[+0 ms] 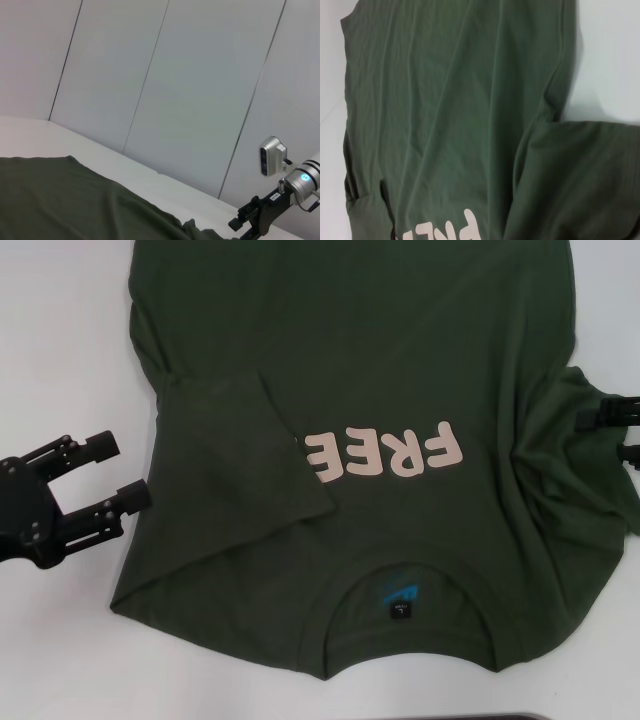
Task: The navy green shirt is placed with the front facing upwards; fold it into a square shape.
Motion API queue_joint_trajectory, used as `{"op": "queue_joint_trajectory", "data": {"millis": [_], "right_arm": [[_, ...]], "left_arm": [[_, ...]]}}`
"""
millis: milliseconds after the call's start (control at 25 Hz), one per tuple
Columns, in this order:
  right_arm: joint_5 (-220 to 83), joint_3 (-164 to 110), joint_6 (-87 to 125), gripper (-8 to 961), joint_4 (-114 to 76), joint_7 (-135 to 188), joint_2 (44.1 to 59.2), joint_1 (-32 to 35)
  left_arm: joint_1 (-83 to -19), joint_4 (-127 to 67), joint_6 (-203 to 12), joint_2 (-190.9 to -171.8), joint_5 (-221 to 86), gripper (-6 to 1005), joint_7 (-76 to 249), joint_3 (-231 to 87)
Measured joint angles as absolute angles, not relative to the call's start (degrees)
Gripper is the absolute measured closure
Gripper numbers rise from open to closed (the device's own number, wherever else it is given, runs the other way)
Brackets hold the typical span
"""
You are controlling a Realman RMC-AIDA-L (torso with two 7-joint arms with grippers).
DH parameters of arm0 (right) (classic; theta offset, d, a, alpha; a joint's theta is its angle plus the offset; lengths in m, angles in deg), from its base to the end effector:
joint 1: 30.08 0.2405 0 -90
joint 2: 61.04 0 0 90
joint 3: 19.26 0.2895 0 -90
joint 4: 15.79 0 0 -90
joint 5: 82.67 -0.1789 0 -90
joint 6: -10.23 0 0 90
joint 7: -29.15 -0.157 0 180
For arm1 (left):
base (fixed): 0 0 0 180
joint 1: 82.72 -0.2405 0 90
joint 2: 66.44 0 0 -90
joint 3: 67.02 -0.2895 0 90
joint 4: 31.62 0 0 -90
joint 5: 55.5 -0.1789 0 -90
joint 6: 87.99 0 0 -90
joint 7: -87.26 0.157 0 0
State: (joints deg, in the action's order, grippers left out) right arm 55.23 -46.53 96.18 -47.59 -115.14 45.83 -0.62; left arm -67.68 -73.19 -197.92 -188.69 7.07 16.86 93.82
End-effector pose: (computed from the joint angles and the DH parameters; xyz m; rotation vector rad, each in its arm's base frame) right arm 0.3687 0.3162 0.0470 -1.8473 2.1828 0.4187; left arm -0.3086 0.2221 0.0014 -2.5084 -0.6960 -1.0021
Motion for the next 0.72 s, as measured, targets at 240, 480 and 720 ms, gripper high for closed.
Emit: {"op": "queue_joint_trajectory", "data": {"millis": [240, 480, 720], "right_arm": [[54.73, -46.59, 97.91, 210, -48.27, -114.87, 45.43, -0.30], [54.99, -47.80, 97.58, 315, -47.98, -115.08, 45.26, 0.06], [55.03, -48.10, 97.59, 580, -48.02, -115.25, 45.14, 0.06]], "left_arm": [[-67.48, -73.26, -198.25, -188.69, 7.22, 217, 16.77, 93.82], [-67.32, -73.23, -198.17, -188.69, 7.26, 217, 16.84, 93.82], [-67.12, -73.26, -198.00, -188.69, 7.26, 217, 16.77, 93.82]]}}
